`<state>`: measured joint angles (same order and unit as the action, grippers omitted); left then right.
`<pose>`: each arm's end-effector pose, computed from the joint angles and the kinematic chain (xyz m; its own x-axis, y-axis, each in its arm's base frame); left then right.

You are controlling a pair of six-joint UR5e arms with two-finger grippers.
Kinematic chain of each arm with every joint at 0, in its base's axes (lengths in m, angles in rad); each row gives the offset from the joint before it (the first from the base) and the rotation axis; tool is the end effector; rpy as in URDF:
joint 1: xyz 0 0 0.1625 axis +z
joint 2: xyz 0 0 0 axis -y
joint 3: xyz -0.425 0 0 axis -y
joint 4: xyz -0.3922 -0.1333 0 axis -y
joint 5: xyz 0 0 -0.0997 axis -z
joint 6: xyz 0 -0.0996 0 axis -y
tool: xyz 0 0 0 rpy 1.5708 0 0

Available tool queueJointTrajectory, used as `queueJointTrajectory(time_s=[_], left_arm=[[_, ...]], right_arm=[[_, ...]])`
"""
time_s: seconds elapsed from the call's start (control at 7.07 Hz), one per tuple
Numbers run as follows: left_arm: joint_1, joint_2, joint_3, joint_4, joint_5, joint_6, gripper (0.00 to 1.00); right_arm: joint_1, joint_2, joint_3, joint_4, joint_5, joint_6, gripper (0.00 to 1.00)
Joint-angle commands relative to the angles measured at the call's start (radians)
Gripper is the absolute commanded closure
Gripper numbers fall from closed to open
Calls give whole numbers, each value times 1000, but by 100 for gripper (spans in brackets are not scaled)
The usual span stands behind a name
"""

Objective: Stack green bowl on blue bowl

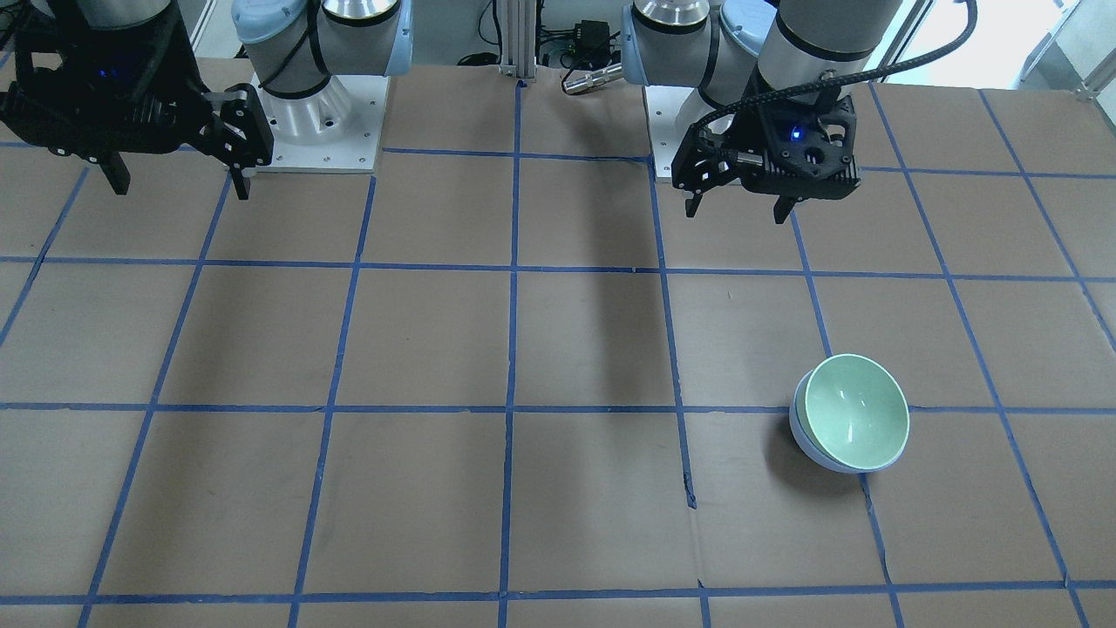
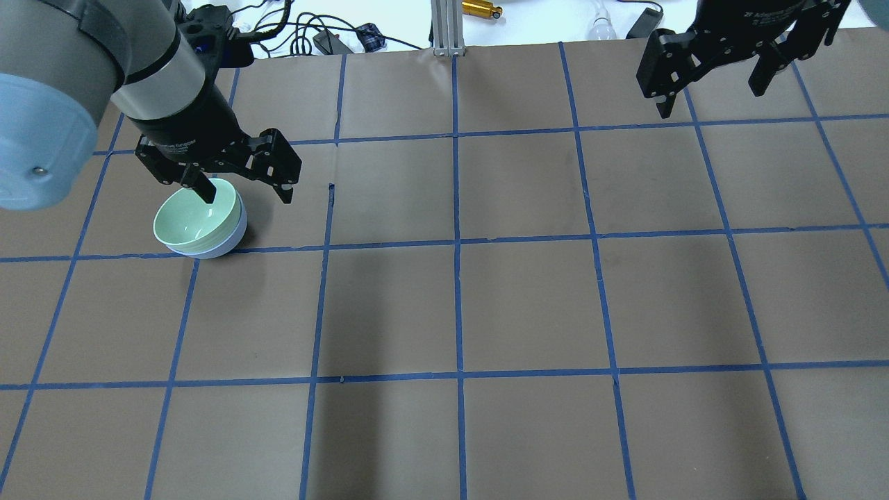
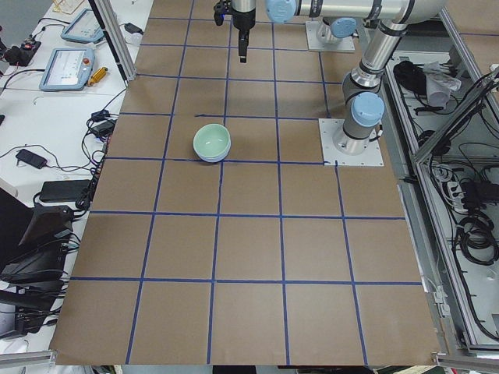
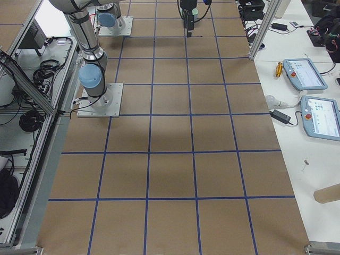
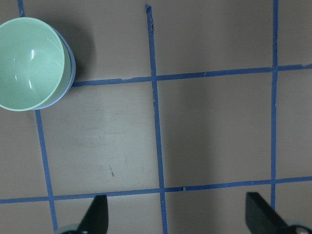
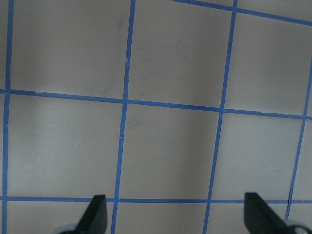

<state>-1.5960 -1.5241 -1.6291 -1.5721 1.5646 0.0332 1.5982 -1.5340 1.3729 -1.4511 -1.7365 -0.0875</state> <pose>-0.1457 -0.4672 0.4816 -0.9983 0.0583 0.0066 0.0584 0.9982 0.0127 0.1307 -0.5030 0.5561 -0.9800 -0.1074 0.1678 -0.1134 0.9932 -0.0268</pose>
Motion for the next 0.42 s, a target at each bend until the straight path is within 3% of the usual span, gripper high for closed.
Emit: queueJointTrajectory(time_s=[0.0, 0.28], left_arm=[[1, -1, 0, 0, 0, 1, 0], [1, 1, -1, -2, 2, 4, 0]], right_arm=[[0, 0, 0, 0, 0, 0, 0], [0, 0, 0, 0, 0, 0, 0]])
